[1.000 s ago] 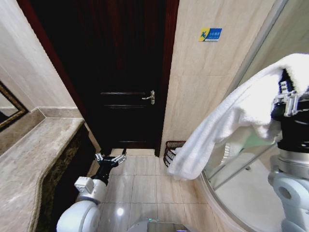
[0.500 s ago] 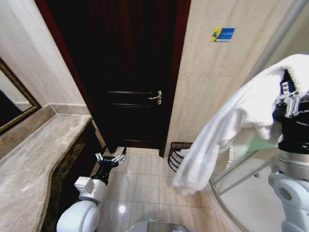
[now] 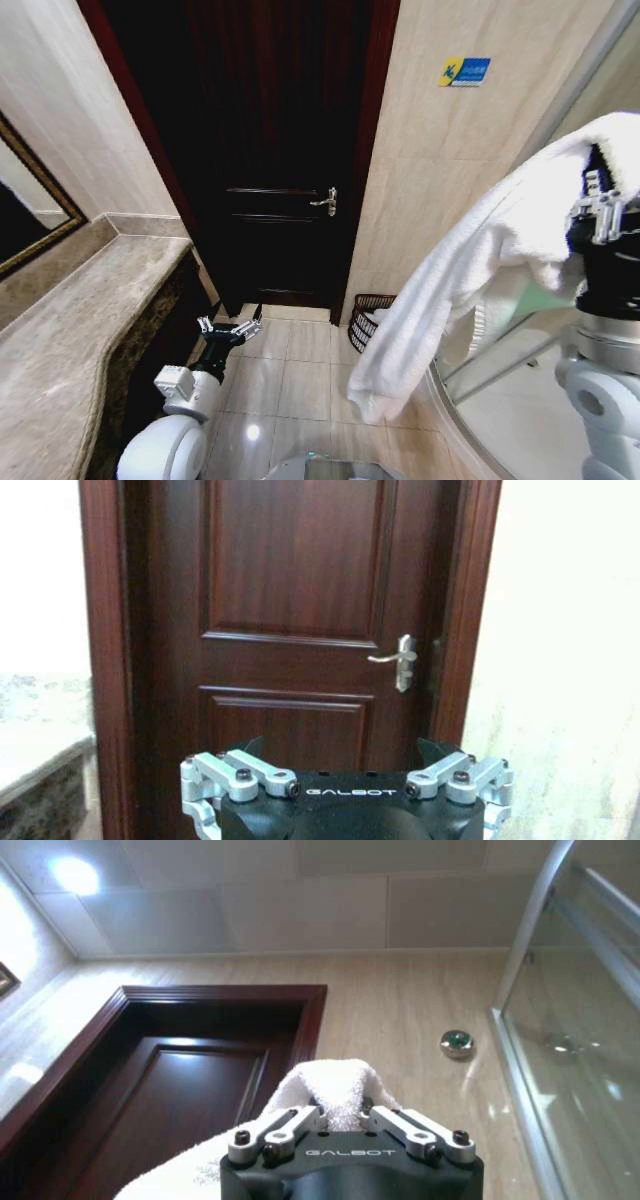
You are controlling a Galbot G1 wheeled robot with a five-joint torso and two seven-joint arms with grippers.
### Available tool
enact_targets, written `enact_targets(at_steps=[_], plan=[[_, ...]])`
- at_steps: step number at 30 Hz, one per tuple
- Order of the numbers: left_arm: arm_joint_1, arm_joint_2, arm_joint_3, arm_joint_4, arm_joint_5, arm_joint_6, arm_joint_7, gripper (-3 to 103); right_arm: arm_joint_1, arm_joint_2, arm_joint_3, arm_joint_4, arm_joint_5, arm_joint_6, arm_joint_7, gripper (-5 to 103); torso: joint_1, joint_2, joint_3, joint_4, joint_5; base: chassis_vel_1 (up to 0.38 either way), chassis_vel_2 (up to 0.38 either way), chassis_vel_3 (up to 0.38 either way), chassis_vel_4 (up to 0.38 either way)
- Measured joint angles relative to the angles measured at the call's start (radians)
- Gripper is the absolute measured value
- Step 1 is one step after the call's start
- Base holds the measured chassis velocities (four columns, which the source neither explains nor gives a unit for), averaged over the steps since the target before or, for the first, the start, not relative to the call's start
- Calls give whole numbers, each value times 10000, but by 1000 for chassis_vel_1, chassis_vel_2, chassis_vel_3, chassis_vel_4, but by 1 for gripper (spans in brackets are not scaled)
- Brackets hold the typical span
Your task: Discard the used towel into the hamper.
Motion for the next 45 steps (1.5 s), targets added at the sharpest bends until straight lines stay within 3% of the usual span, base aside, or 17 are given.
enact_targets(at_steps=[18, 30, 36, 45], plan=[[0, -1, 0, 0, 0, 0, 0, 100, -95, 69, 28, 61, -133, 9, -117, 10, 0, -2, -1, 0, 2, -8, -7, -32, -31], [-1, 4, -2, 0, 0, 0, 0, 100, -95, 72, 17, 69, -84, 11, -62, 10, -1, -4, -2, 1, -9, 150, 165, -134, -148], [0, -3, 0, 0, 0, 0, 0, 100, 52, -136, 60, -129, 41, 32, -120, 10, -2, -4, -1, 0, 7, 14, -1, -6, 0], [0, -1, 0, 0, 0, 0, 0, 100, 422, -489, 30, -525, 218, 52, -242, 10, -2, -4, -1, 0, -2, -29, -29, 26, 15]])
